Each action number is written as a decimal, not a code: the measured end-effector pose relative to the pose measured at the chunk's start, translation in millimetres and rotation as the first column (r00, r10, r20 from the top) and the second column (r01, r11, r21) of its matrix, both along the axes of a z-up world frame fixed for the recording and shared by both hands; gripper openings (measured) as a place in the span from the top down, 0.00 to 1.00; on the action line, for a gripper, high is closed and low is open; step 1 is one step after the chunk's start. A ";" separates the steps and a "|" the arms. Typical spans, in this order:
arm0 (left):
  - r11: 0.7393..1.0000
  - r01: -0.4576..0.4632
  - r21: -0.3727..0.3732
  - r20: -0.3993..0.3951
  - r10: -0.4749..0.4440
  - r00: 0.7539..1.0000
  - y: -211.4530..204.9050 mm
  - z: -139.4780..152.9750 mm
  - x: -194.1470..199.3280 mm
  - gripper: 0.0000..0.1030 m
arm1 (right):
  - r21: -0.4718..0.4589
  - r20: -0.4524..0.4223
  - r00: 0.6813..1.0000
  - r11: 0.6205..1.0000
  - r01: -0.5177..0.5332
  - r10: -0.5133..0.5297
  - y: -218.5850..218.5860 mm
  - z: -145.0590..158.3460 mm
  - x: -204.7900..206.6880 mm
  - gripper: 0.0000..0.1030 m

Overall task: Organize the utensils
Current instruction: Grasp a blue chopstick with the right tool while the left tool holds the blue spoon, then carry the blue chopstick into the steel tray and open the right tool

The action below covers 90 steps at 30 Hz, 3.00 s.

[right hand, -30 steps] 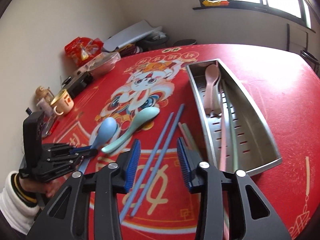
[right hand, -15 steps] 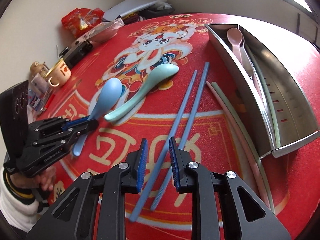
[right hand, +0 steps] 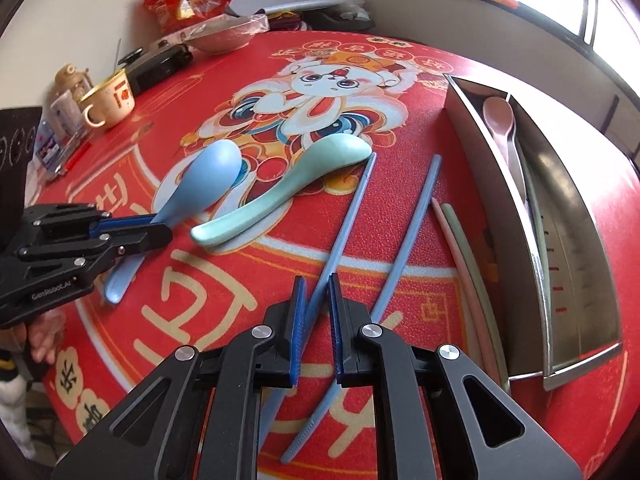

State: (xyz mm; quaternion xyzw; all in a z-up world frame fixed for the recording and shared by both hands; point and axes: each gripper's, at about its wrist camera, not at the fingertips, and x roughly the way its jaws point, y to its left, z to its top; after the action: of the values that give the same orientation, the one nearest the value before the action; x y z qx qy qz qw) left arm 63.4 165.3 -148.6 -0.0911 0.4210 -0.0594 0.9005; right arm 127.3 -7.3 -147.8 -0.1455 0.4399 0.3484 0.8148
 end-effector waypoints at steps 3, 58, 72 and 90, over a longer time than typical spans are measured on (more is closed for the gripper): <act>1.000 0.000 -0.006 0.000 0.000 1.000 1.0 -0.1 0.4 0.93 | -0.025 0.053 0.998 0.999 -0.037 0.038 2.7 -0.2 -8.1 0.89; 1.000 -0.030 0.000 0.003 0.030 1.000 2.1 0.6 -0.6 0.93 | 0.329 -0.001 0.986 0.931 0.160 -0.169 -65.5 14.8 11.6 0.94; 0.997 -0.083 -0.009 0.063 0.083 0.995 10.5 9.5 -10.4 0.93 | 0.378 -0.015 0.984 0.910 0.169 -0.177 -77.3 18.5 13.2 0.94; 0.993 -0.105 -0.048 0.075 0.108 0.991 17.9 9.8 -13.7 0.93 | 0.349 -0.036 0.940 0.878 0.329 -0.338 -122.8 57.3 93.3 0.94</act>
State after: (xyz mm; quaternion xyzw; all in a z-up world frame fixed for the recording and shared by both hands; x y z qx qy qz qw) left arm 49.7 183.3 -138.8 -0.1309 0.3789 -0.0240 0.9158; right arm 220.6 -130.1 -90.4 0.0750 0.3785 0.2734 0.8811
